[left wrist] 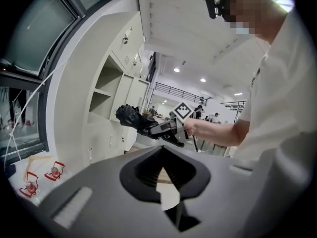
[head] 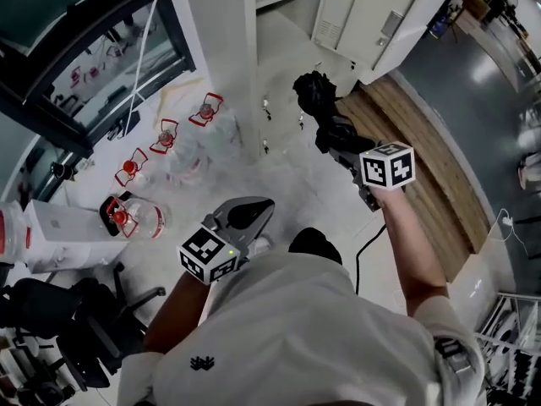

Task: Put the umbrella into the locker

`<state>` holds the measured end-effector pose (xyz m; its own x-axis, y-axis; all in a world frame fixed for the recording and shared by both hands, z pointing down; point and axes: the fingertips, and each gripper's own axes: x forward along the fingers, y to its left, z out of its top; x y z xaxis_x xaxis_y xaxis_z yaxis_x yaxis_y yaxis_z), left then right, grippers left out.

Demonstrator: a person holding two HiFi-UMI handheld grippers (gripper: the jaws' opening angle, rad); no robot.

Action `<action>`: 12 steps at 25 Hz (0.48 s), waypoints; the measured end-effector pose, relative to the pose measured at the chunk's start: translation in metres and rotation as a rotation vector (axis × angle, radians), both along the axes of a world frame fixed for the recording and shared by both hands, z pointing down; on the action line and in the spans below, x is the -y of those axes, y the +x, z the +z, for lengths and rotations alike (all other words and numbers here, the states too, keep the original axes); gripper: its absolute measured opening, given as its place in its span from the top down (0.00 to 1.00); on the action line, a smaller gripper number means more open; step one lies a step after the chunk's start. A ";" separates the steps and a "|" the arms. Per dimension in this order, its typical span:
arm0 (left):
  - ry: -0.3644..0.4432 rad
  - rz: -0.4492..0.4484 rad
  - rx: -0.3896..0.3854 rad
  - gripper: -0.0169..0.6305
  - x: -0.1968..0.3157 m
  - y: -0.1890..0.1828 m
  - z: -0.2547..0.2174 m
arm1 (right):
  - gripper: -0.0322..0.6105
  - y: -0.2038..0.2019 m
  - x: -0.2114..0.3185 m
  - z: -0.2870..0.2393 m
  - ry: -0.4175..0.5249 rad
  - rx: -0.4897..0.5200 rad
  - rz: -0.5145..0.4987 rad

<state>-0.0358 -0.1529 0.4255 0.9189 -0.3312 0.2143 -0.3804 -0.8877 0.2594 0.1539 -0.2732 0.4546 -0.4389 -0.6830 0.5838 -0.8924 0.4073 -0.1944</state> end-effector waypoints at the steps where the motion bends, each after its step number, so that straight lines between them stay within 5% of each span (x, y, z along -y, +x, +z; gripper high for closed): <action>1: 0.000 -0.012 -0.002 0.89 0.008 0.000 0.000 | 0.59 -0.001 0.018 -0.001 0.004 -0.006 -0.009; 12: 0.039 -0.219 -0.003 0.89 0.123 0.030 -0.021 | 0.59 -0.002 0.223 0.000 0.005 -0.056 -0.156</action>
<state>-0.0056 -0.2761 0.4043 0.8249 -0.5306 0.1952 -0.5643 -0.7935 0.2277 0.1518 -0.4959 0.4551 -0.5064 -0.6120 0.6075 -0.8277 0.5425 -0.1435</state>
